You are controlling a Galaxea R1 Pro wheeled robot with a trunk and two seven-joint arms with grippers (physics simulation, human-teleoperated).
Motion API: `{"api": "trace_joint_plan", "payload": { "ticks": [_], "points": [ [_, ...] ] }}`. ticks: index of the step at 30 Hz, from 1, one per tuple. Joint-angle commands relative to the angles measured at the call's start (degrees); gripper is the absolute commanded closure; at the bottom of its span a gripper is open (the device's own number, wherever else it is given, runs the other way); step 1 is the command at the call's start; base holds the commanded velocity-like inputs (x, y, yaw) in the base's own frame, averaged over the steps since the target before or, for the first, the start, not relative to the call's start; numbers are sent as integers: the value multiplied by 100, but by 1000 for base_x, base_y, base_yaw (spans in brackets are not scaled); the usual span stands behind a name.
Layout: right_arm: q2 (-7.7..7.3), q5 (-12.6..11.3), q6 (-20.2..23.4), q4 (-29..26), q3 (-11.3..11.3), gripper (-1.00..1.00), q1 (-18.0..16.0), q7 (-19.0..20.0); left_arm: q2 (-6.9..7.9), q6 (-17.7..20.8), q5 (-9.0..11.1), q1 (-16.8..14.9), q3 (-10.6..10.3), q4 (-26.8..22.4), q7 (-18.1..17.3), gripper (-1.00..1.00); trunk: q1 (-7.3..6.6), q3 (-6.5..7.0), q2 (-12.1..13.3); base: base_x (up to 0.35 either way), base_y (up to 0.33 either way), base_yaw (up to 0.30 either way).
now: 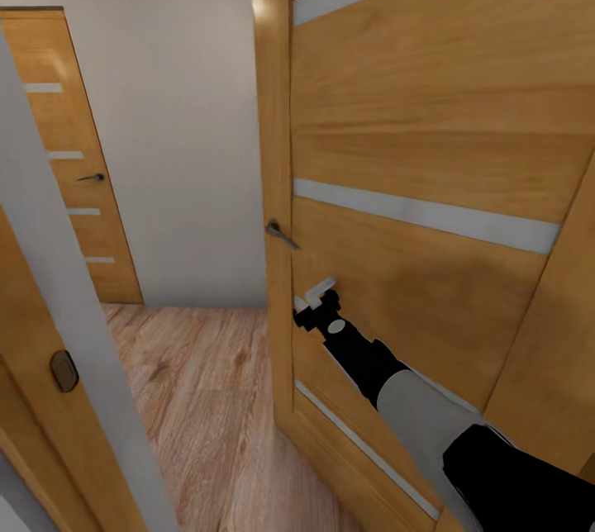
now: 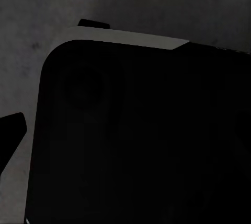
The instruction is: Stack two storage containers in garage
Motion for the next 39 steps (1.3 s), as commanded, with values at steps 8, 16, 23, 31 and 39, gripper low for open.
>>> {"api": "trace_joint_plan", "payload": {
  "ticks": [8,16,23,31,39],
  "points": [
    [0,41,-38,-275,-42,-100,-15,-151,-2,-19,27,-2,12,0,4,-100,0,-6,-3,4,0,0],
    [0,30,-47,-287,-14,-100,-8,-144,-2,-18,29,-2,12,0,4,-100,0,-6,-3,0,0,0],
    [0,25,-119,-288,-17,-100,-8,-154,-2,-22,32,-2,12,0,4,-100,0,-6,-3,0,0,0],
    [0,12,-198,-283,-14,-100,-8,-153,-2,-23,31,-2,12,0,4,-100,0,-6,-3,0,0,0],
    [0,16,-254,-244,13,-100,105,-161,-2,-22,28,-2,12,0,4,-100,0,-6,-3,1,0,0]
  ]
}}
